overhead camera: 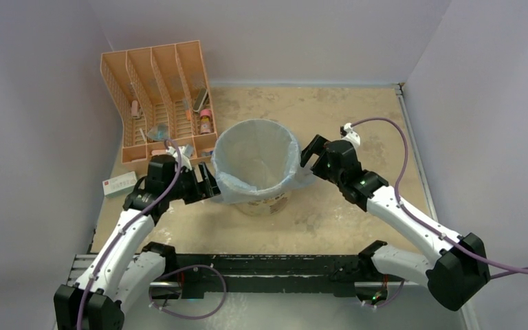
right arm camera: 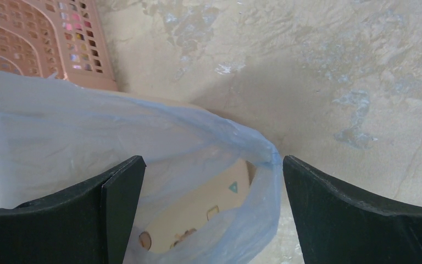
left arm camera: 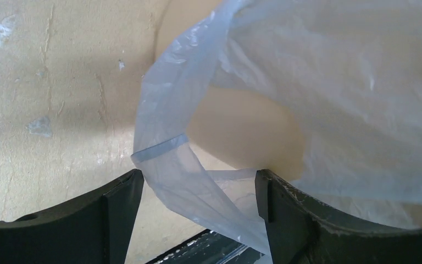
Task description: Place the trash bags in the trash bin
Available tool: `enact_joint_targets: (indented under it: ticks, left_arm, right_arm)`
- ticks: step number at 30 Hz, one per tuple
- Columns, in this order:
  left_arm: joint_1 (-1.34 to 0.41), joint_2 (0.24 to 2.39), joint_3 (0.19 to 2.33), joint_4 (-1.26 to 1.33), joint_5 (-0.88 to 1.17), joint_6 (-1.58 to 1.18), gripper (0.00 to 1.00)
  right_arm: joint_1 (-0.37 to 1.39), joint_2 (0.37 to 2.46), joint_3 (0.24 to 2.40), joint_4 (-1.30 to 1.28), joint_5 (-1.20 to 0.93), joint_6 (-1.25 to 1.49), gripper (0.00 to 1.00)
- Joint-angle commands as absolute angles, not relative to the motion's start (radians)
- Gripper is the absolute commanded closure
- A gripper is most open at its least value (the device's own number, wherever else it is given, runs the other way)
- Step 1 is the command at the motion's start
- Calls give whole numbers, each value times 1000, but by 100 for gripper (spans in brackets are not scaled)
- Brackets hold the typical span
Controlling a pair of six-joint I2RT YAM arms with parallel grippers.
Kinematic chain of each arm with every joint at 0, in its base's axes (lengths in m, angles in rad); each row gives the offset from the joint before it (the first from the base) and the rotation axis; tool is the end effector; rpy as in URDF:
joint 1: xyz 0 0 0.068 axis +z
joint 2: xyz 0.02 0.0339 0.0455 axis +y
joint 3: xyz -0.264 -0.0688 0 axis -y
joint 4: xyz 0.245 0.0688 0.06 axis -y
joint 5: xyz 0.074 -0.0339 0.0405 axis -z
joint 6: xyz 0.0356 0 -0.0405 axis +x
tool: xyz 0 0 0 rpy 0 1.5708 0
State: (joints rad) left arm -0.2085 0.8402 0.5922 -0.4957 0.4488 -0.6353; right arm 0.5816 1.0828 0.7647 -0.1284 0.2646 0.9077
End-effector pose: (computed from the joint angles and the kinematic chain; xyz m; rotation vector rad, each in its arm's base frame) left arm 0.1672 -0.0512 0.2363 -0.2734 2.3974 -0.9314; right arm 0.2102 0.1271 0.2803 0.5050 2.0053 0.6781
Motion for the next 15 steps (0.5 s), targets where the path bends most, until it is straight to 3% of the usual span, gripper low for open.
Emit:
enact_joint_targets:
  ticks: [1,8,15]
  left_arm:
    - [-215,787,608,-485,423,-661,26]
    - [-216,820,609,-490,316,-685,26]
    - [-216,797,525,-381,269,-745,24]
  right_arm:
    - [566,1094,788,-158,260,872,1]
    - [557,1056,703,-145,278,921,1]
    - [555,1134,651,-47,169,939,1]
